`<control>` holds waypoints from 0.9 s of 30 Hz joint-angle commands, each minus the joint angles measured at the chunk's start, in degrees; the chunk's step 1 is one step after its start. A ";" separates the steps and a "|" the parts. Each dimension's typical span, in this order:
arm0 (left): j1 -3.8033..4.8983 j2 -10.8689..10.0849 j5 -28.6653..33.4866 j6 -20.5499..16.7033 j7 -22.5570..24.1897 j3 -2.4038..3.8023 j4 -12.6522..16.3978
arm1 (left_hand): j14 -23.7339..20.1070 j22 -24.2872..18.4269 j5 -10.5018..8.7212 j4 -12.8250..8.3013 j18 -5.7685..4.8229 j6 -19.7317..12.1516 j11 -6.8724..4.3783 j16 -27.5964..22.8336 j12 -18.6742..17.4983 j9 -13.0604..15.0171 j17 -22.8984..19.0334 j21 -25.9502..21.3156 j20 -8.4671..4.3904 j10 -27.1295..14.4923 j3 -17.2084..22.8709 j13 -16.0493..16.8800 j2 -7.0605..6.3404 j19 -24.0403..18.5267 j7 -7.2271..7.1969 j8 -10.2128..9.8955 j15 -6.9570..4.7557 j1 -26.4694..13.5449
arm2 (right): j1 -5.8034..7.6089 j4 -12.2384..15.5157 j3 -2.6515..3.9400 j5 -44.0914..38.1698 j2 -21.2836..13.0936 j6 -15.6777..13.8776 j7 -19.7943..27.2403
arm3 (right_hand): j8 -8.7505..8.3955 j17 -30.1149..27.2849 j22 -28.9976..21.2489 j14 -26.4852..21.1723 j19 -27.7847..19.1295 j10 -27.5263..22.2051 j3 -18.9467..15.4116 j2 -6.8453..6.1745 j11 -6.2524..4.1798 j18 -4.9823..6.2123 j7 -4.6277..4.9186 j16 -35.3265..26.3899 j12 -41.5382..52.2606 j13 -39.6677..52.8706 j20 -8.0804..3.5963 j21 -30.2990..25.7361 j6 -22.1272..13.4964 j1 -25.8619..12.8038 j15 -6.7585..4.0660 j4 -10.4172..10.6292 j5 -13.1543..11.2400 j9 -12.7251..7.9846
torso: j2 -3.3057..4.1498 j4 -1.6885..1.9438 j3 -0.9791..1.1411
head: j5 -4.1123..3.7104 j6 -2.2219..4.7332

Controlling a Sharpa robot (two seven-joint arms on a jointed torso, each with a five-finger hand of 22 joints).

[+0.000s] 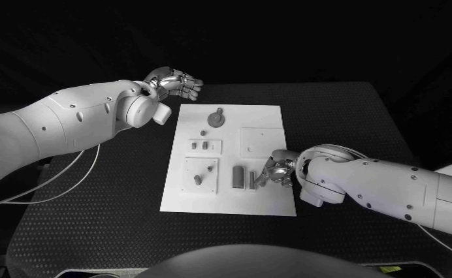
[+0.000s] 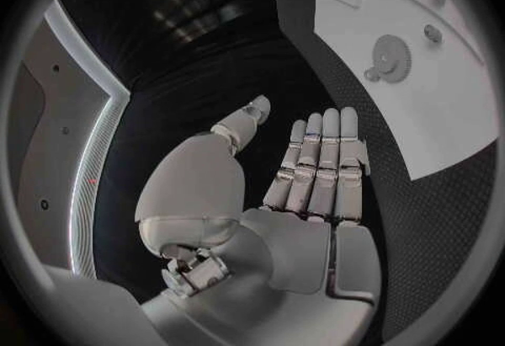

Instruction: Assemble the parts on the task board

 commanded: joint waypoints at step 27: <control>0.12 2.34 5.47 1.50 4.06 0.07 -2.86 | 1.97 0.25 0.03 0.05 0.21 2.34 -1.08 -0.56 1.45 -0.02 0.69 -0.06 -0.53 2.31 0.26 0.07 1.24 -0.04 -1.95 1.67 -1.09 -0.20 | 4.62 -34.68 9.36 34.60 7.72 -0.75 38.19 | -3.96 -20.22 -10.63 -24.19 -23.42 -20.61 2.64 -4.00 7.11 -0.36 5.78 -30.12 -31.42 -22.70 8.34 -22.36 -10.74 2.31 9.13 0.28 0.02 0.71 | -4.87 -1.37 -0.25 | -0.17 10.06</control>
